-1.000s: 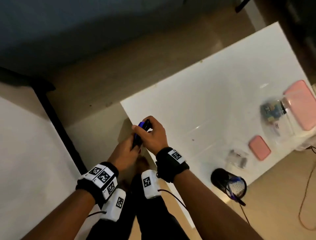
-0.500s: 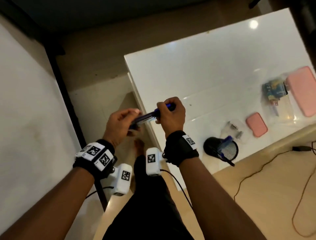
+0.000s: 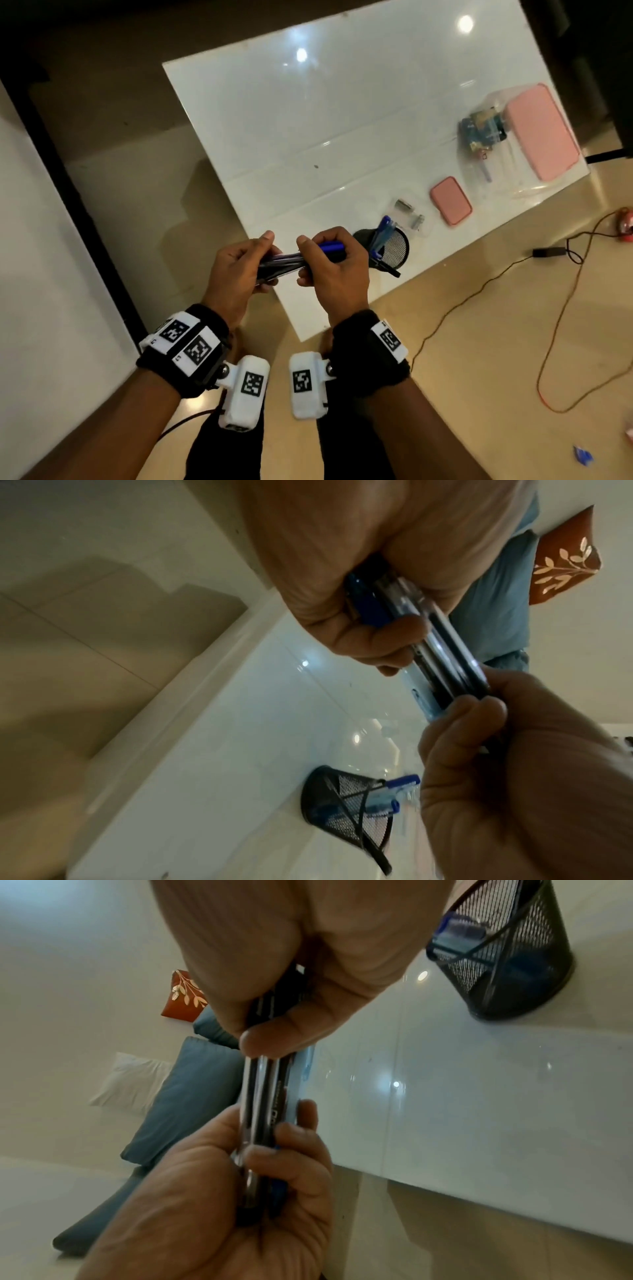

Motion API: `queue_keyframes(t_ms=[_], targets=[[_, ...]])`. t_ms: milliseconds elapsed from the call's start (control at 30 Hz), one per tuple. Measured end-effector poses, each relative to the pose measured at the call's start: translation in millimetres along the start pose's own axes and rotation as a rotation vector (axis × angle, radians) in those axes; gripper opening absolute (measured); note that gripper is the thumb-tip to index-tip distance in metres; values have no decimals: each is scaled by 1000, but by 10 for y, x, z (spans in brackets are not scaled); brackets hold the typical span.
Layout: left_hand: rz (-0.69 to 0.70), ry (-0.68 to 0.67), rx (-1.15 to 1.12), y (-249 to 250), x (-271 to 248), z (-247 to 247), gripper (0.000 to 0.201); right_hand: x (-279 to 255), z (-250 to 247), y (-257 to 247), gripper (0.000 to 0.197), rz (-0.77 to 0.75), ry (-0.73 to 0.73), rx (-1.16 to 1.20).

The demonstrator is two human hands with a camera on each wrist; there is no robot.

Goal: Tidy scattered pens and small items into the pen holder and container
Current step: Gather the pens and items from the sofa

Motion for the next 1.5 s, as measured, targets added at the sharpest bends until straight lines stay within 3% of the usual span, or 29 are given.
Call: queue_keyframes(t_ms=[167, 300, 333, 433, 567, 667, 800, 933, 1033, 1100, 1267, 1433, 1500], targets=[[24, -63, 122, -14, -39, 607, 46, 210, -806, -508, 18, -230, 77, -131], [65, 13, 284, -81, 77, 954, 12, 472, -1595, -689, 17, -315, 195, -191], [107, 33, 377, -104, 114, 1044, 17, 541, -1771, -656, 17, -320, 209, -220], [219, 46, 654, -198, 168, 1310, 55, 687, -2088, -496, 17, -351, 203, -294], [249, 4, 800, -373, 214, 1591, 106, 795, -2030, -301, 18, -424, 24, -480], [274, 28, 832, -433, 290, 1753, 128, 833, -1889, -218, 17, -535, -124, -634], [284, 68, 858, -457, 413, 1854, 141, 843, -1654, -141, 14, -667, -286, -797], [394, 92, 780, -300, 404, 1911, 127, 866, -1360, 93, 11, -666, -515, -901], [461, 88, 723, -211, 375, 1947, 103, 833, -1202, 262, 27, -619, -690, -939], [465, 119, 749, -231, 396, 1922, 88, 845, -1266, 254, 35, -576, -659, -882], [489, 187, 747, -168, 391, 1854, 60, 923, -1747, 170, 38, -451, -370, -614], [443, 185, 689, -103, 401, 1801, 50, 851, -1805, 390, 46, -327, -374, -540], [430, 172, 669, -87, 407, 1788, 49, 802, -1703, 407, 48, -344, -403, -555]])
Point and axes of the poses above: each hand's wrist, its own x-axis towards the middle knuckle, its own z-axis out of the palm, y = z × x, the point moved 10 cm from there along x, towards the middle knuckle, and after that the axes turned 15 degrees about -z, right-handed, at the moved point
